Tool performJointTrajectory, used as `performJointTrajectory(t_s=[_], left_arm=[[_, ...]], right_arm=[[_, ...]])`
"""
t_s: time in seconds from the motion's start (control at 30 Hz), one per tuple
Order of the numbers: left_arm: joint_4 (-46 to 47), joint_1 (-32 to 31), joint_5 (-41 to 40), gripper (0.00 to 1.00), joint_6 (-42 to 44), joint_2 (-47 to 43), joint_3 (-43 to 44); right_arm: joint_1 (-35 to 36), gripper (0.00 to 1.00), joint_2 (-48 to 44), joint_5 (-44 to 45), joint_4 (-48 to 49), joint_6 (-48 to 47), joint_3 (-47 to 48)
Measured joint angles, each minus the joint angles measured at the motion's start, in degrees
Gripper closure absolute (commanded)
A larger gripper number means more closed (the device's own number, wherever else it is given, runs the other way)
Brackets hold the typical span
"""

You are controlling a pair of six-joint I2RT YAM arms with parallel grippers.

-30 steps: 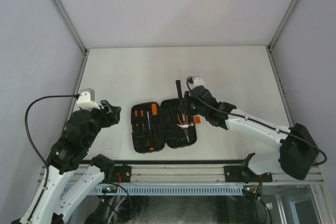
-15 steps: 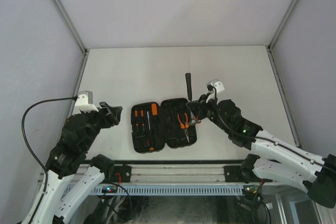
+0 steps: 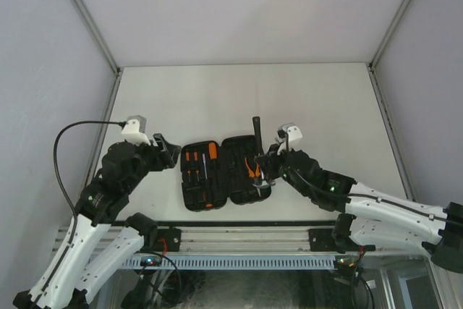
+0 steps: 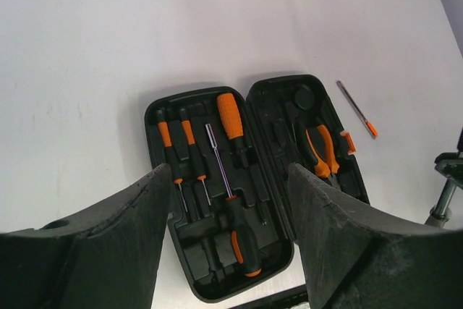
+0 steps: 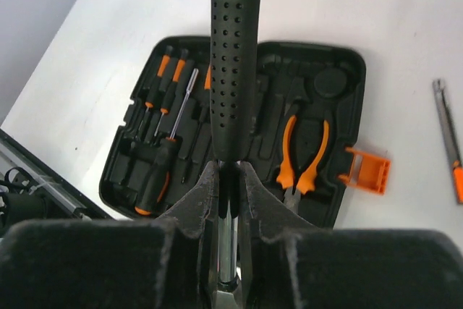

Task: Sort the tools into containers
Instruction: Place the hammer in the storage box.

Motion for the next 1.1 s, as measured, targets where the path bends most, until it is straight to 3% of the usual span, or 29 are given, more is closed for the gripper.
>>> performJointTrajectory(t_s=[0.37,0.77,1.1], left_arm=[[-0.20,0.00,-0.68,0.24,0.13,1.97,0.00],[-1.18,0.00,-1.99,0.24,0.57,6.80,0.00],[-1.16,0.09,-2.75,0.24,1.84,6.49,-0.02]], right_arm=[[1.16,1.00,12.92,0.55,-8.96,11.52,4.57],[-0.50,1.00,31.06,-6.58,-16.17,13.84,18.71],[-4.61,1.00,38.64,-11.17,-17.88,13.00,20.65]])
